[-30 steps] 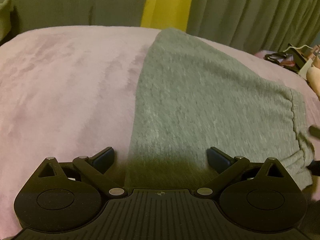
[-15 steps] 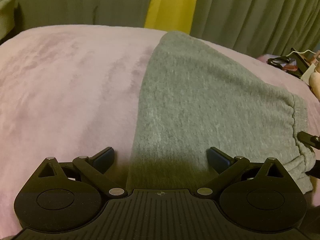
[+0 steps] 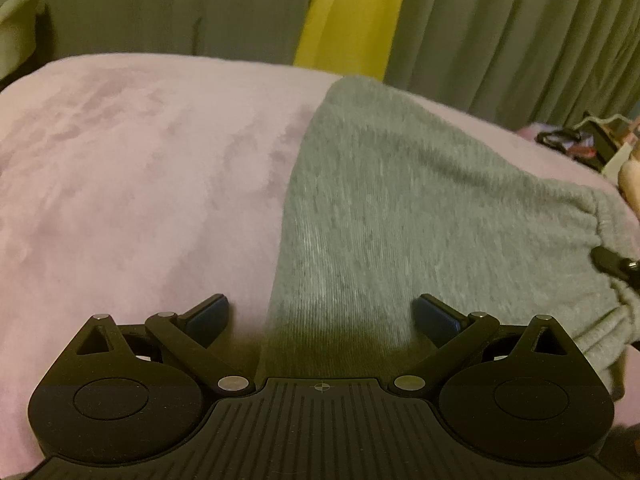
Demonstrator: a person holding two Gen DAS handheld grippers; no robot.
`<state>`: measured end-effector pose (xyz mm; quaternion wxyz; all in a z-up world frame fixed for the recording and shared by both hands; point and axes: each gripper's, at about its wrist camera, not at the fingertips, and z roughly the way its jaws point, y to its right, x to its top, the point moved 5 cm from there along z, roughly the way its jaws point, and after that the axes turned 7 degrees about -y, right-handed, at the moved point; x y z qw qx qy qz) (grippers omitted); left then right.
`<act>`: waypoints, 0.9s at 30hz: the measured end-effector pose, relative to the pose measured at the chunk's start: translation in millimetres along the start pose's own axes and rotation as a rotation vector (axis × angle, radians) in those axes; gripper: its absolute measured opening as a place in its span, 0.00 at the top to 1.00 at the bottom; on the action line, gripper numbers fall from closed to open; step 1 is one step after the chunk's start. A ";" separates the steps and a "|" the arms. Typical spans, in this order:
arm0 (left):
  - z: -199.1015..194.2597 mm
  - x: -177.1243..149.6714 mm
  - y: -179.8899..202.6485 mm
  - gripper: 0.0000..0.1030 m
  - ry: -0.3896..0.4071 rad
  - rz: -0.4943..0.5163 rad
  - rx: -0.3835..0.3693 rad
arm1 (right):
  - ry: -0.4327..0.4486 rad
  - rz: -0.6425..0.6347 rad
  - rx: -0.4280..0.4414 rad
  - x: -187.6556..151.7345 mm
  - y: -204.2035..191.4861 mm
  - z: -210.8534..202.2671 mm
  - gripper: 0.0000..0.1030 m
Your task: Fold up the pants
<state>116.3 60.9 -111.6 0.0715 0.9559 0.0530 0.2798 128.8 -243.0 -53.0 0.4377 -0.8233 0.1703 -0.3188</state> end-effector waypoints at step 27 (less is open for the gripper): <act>-3.0 3.5 0.5 0.01 0.005 0.009 -0.030 | 0.173 -0.122 -0.415 5.5 11.0 -55.8 0.26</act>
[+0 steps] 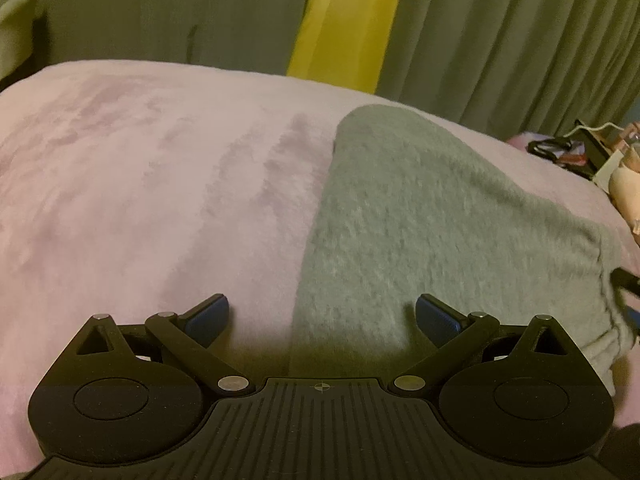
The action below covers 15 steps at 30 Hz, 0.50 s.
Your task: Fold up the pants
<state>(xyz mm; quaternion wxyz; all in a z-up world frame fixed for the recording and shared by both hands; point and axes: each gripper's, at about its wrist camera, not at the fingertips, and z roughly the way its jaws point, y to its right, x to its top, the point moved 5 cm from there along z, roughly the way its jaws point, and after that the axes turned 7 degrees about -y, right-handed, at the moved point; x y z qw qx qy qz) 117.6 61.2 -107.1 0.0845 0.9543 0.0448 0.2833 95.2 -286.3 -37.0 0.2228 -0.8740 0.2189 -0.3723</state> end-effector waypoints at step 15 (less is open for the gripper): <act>12.8 -9.1 14.0 0.00 -0.071 0.099 0.046 | -0.148 -0.290 -0.178 -35.6 -35.2 34.0 0.04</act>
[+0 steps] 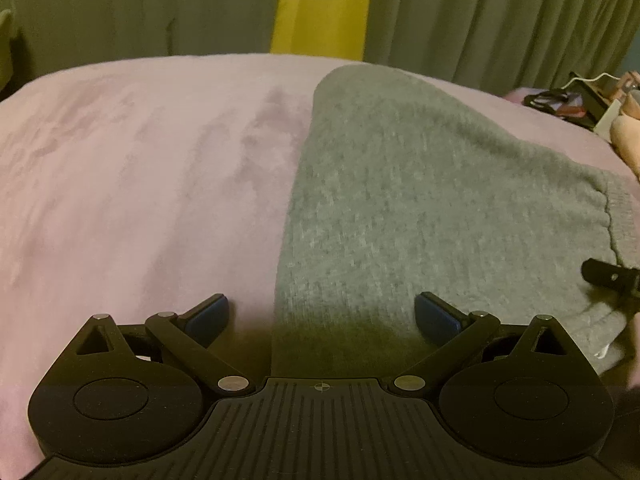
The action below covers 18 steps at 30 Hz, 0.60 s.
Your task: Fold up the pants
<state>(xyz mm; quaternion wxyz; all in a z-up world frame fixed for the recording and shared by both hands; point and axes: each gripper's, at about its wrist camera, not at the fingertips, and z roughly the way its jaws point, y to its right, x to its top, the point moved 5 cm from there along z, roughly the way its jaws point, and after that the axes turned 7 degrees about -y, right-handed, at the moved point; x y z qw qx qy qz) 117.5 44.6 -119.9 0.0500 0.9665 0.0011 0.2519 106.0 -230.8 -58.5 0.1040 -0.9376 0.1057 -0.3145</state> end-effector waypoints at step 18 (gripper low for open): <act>10.5 12.2 -14.4 0.01 -0.047 -0.085 -0.092 | -0.070 0.195 0.109 5.6 33.3 22.4 0.04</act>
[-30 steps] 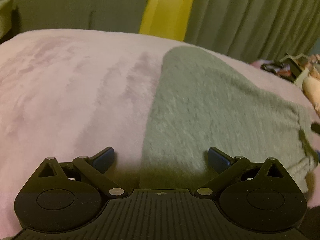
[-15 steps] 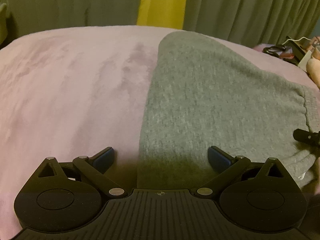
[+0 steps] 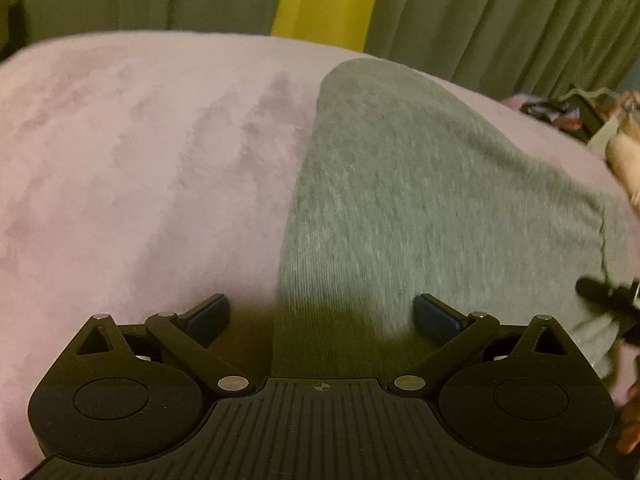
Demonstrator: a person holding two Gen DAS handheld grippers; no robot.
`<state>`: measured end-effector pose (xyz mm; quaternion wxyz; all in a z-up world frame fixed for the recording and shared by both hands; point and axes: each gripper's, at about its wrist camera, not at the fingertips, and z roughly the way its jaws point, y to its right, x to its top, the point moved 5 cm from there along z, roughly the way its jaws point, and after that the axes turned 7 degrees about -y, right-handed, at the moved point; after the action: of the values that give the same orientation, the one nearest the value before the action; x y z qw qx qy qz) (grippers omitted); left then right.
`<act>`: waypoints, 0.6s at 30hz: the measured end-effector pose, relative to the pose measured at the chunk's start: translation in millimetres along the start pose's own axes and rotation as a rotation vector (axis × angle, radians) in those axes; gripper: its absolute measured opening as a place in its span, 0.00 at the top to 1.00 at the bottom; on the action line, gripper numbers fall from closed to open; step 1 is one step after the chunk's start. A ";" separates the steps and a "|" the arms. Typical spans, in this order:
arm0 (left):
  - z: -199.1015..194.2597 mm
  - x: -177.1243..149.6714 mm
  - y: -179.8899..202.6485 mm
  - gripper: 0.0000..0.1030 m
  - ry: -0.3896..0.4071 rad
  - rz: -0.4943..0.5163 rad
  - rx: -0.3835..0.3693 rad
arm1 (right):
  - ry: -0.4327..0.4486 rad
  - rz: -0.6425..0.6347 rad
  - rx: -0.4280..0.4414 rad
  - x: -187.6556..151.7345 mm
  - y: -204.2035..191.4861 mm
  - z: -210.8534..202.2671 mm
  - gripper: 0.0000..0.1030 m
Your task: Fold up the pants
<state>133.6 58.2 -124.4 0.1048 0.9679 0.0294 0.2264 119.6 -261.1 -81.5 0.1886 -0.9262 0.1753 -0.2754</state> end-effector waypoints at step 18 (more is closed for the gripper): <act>43.1 46.7 5.3 0.02 -0.053 -0.012 -0.346 | -0.036 0.034 0.302 35.5 17.3 30.8 0.04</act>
<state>194.6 49.8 -140.9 0.2719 0.9409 -0.0071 0.2018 161.5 -283.6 -97.4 0.3335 -0.8890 0.1442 -0.2788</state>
